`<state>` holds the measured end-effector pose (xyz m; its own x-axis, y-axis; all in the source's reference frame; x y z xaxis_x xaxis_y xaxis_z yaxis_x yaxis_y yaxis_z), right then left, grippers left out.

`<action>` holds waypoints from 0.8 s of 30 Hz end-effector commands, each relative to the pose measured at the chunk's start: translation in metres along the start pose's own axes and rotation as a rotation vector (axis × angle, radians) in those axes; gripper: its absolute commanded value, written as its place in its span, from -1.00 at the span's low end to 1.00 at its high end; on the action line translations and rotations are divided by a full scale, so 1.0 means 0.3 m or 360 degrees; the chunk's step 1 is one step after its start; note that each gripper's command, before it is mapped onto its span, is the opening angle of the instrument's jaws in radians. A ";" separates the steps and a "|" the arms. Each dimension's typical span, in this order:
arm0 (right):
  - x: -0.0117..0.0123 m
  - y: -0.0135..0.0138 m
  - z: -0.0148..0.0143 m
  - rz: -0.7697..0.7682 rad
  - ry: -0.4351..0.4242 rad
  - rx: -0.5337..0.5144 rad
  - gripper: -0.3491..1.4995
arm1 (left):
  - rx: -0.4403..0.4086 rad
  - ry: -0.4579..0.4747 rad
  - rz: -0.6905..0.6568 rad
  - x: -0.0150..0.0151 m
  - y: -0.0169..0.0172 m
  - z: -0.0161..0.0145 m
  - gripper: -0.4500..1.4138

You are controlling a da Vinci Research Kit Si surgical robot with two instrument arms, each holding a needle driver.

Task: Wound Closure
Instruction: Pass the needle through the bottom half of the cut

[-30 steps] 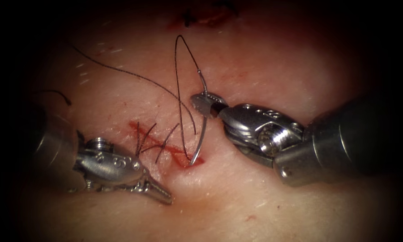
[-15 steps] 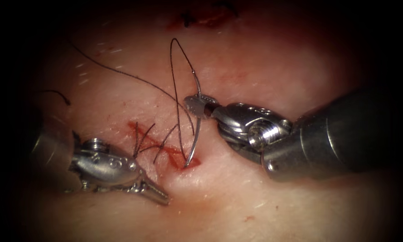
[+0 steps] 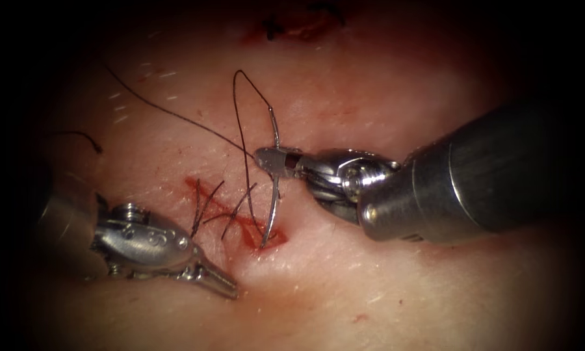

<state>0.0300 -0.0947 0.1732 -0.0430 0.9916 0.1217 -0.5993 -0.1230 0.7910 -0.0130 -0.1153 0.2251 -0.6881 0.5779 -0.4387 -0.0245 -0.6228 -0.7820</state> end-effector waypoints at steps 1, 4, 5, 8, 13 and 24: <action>-0.0036 -0.0014 0.0014 0.0048 -0.0017 0.0027 -1.00 | -0.0009 0.0002 -0.0013 -0.001 0.004 0.005 -1.00; -0.0036 -0.0011 0.0005 0.0092 -0.0009 0.0036 -1.00 | -0.0009 -0.0001 -0.0016 -0.002 0.003 0.005 -1.00; -0.0039 -0.0009 0.0001 0.0134 -0.0006 0.0050 -1.00 | -0.0009 -0.0002 -0.0021 -0.003 0.002 0.005 -1.00; -0.0049 -0.0010 0.0002 0.0280 -0.0003 0.0079 -1.00 | -0.0012 -0.0004 -0.0016 -0.004 0.001 0.004 -1.00; -0.0058 -0.0011 0.0005 0.0488 -0.0042 0.0134 -1.00 | -0.0012 -0.0005 -0.0015 -0.005 0.001 0.003 -1.00; -0.0087 0.0000 0.0033 0.0693 -0.0138 0.0243 -1.00 | -0.0012 -0.0005 -0.0015 -0.004 0.001 0.003 -1.00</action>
<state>0.0301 -0.0960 0.1734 -0.1964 0.8412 0.5038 -0.4150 -0.5369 0.7346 -0.0116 -0.1152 0.2262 -0.6923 0.5784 -0.4316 -0.0278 -0.6190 -0.7849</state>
